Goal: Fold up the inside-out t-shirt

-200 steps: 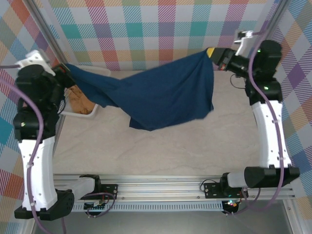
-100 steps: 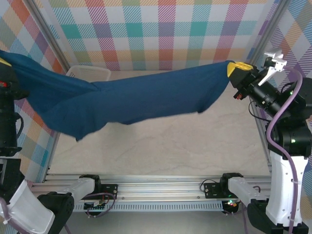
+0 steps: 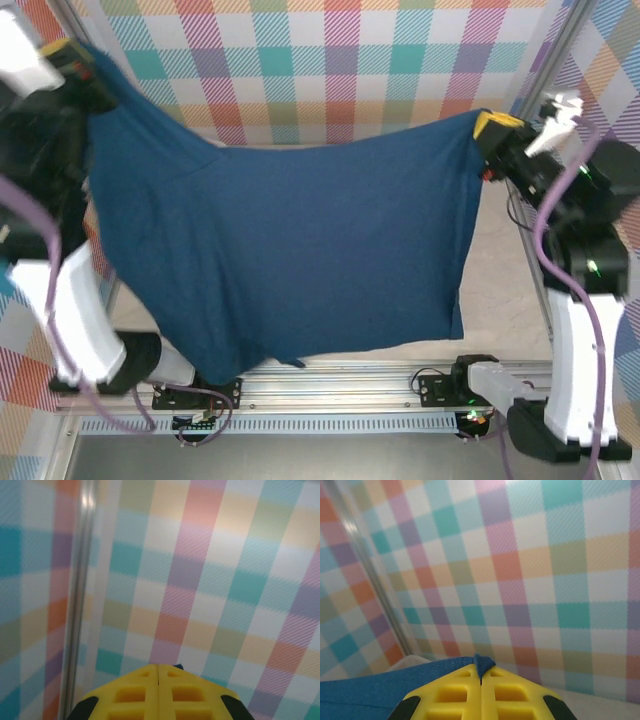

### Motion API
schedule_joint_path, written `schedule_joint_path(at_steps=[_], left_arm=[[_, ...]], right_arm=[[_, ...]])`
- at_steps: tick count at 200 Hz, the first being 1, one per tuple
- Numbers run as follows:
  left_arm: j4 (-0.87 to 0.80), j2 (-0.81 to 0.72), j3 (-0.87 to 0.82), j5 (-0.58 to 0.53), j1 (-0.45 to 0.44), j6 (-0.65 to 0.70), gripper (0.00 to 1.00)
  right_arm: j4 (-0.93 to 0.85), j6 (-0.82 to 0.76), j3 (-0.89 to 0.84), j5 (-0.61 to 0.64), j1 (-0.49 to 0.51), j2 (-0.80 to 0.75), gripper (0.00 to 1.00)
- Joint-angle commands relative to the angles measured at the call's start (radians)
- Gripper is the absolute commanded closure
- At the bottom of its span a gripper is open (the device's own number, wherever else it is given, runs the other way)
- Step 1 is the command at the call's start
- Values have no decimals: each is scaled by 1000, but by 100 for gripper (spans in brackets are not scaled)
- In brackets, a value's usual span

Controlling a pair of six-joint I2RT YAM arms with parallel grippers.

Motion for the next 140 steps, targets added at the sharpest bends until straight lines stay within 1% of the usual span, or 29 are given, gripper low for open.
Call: schedule_joint_path(at_steps=[1,17,31,36,45,53,59,70,81,93,104,115,124,132,140], left_arm=[[51,213,-18,45,6,-2,100],[86,389,35,73,5,-26,100],[89,580,160,92,5,-43,100],[81,658,229,99,4,-51,95],[71,783,341,109,5,-62,80],[81,865,399,114,3,-79,67],[98,898,405,118,3,-90,61],[115,925,386,119,3,-105,47],[113,927,360,126,4,-124,39],[73,916,346,144,3,-155,35],[15,893,323,164,2,-206,33],[-45,854,273,199,-6,-252,32],[-77,807,199,212,-21,-282,32],[-81,738,78,228,-37,-305,32],[-29,649,-84,257,-56,-312,32]], right_arm=[[112,-8,-61,92,1,197,100],[197,-2,-49,127,6,362,100],[224,-12,21,183,15,541,100],[224,-15,63,201,18,609,99],[196,-17,158,215,22,743,89],[142,-16,264,226,23,850,79],[89,-19,345,224,23,920,74],[-20,-40,502,245,28,1028,68],[-118,-65,601,261,35,1089,63],[-189,-80,629,264,45,1093,60],[-215,-96,563,273,59,1052,60],[-215,-99,432,286,76,976,59],[-205,-88,303,286,86,896,57],[-198,-61,178,275,91,820,56],[-174,-32,39,256,99,737,56]])
